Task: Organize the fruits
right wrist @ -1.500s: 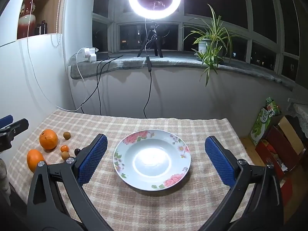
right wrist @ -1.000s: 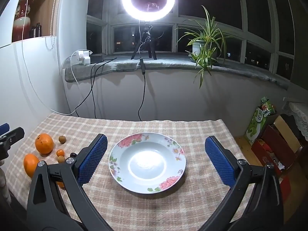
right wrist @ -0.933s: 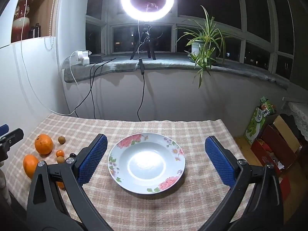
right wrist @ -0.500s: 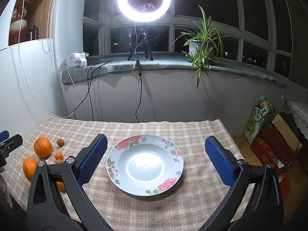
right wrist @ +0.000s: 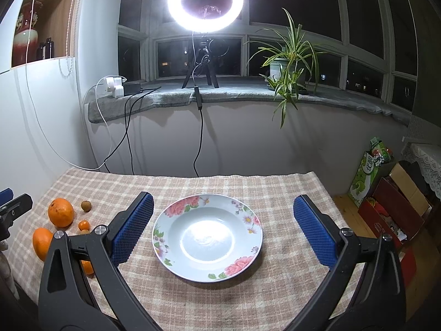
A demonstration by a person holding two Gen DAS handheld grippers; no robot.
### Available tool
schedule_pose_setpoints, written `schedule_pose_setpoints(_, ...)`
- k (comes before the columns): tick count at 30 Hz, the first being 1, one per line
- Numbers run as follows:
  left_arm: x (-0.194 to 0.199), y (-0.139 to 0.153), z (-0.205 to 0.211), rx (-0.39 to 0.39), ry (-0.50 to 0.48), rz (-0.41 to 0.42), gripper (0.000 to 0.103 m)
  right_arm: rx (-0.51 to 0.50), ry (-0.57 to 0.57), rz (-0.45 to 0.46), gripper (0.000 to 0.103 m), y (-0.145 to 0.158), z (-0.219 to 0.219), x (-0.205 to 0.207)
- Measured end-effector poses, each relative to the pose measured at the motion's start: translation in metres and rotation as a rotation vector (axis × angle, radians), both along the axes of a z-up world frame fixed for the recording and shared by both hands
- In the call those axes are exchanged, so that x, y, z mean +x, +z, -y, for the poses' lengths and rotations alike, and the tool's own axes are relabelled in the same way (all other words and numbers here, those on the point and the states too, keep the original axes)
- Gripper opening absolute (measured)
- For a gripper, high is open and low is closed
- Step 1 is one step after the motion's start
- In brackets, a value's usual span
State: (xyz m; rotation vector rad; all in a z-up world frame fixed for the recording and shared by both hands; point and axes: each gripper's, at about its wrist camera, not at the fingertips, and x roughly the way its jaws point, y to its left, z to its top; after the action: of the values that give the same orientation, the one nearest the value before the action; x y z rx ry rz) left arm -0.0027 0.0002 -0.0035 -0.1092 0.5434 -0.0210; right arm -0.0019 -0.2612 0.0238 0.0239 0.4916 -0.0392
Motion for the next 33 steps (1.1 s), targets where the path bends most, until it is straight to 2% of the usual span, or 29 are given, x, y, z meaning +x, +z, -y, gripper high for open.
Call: schedule_pose_setpoints(33,0.0012,-0.005,-0.003,-0.002,0.0,-0.004,0.103,0.003,0.006,-0.015,0.103,-0.0055,-0.0052,0.0035)
